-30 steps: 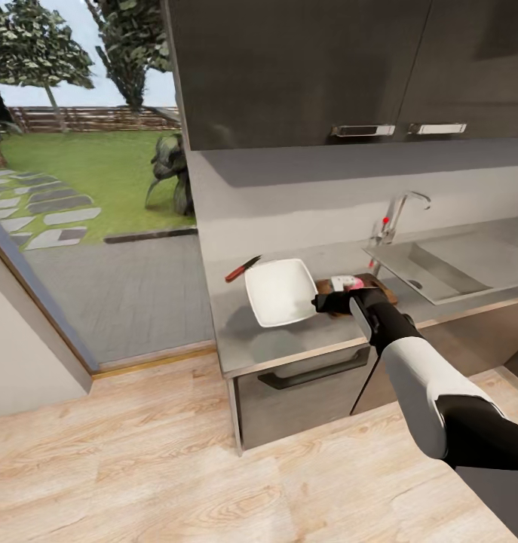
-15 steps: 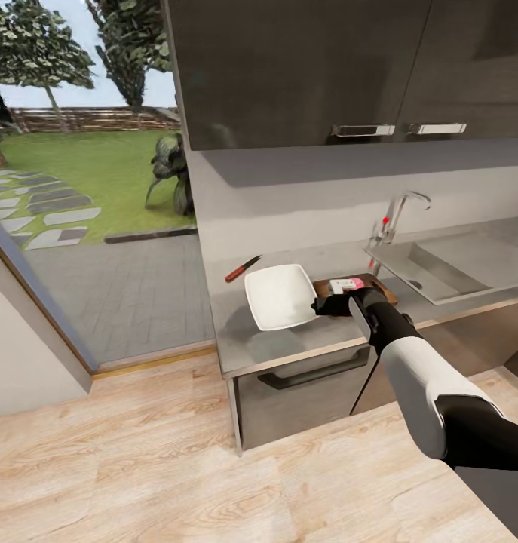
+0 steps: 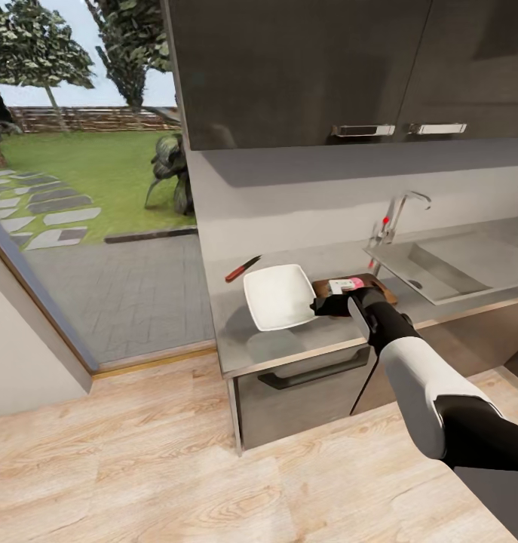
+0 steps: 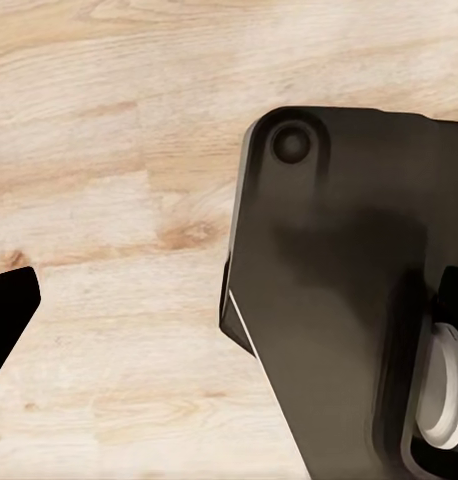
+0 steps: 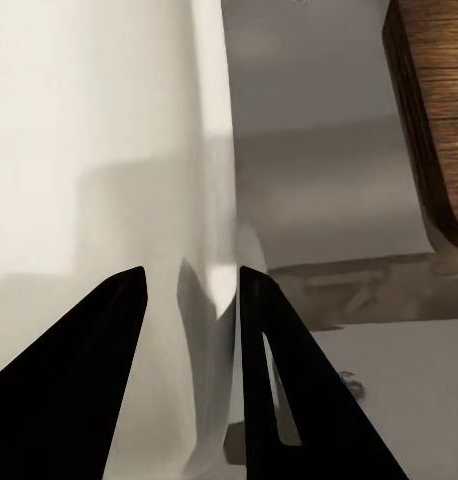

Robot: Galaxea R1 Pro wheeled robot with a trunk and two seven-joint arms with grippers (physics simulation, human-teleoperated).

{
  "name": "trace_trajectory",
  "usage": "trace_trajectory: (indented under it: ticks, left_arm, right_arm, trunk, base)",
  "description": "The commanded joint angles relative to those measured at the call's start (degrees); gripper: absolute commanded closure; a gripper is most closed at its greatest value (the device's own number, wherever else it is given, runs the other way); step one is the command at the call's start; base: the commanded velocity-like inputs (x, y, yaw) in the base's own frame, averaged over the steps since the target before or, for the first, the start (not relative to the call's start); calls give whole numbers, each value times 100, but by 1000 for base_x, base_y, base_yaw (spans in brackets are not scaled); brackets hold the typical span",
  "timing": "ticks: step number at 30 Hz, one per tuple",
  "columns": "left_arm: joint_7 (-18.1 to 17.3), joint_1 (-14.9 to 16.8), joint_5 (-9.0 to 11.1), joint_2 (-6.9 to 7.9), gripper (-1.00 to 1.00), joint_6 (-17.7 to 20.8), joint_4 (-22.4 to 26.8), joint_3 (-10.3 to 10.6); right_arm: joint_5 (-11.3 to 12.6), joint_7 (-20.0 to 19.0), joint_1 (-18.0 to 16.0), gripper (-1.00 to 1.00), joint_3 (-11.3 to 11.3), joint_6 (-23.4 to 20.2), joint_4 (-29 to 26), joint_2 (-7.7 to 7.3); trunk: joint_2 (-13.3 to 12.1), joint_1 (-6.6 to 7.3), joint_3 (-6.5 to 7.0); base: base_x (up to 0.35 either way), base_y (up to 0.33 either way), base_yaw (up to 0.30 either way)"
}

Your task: In the kitchen, take the Vidalia onion out of the sink, dice it on the chopping board with the paring knife, put the diced onion into the bowl on the countertop, then place both the paring knife and the chopping board into the sink.

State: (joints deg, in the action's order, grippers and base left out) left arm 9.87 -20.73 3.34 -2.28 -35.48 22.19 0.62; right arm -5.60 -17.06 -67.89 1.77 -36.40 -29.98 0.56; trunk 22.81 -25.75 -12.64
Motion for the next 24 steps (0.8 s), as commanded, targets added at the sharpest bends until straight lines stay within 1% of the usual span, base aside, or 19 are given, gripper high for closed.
trace_trajectory:
  ticks: [1,3,5,9,11,17,24]
  left_arm:
    - [3,-2,33,-1,-100,-5,9,8]
    - [1,-2,32,-1,-100,-4,7,8]
    - [-1,-2,31,-1,-100,-4,6,7]
    - [-1,-4,27,-1,-100,-5,10,8]
    - [-2,-4,27,-1,-100,-4,8,8]
    - [-2,-5,27,-1,-100,-6,-23,8]
    - [-2,-4,27,-1,-100,-8,-69,8]
  right_arm:
    - [-51,-38,-5,100,19,-35,-19,11]
    - [-52,-36,-5,100,18,-69,-50,15]
    - [-54,-36,-5,100,17,-207,-88,19]
    - [-61,-37,-5,100,10,-648,-134,38]
    - [-62,-36,-5,100,4,-739,-141,71]
    - [-87,23,-5,100,-1,-847,-147,256]
    - [-90,468,-5,100,5,-961,-225,466]
  trunk:
    - [11,-4,-10]
    - [11,-4,-10]
    - [11,-4,-10]
    - [11,-4,-10]
    - [11,-4,-10]
    - [11,-4,-10]
    - [11,-4,-10]
  base:
    - [0,0,0]
    - [0,0,0]
    - [0,0,0]
    - [0,0,0]
    - [0,0,0]
    - [0,0,0]
    - [0,0,0]
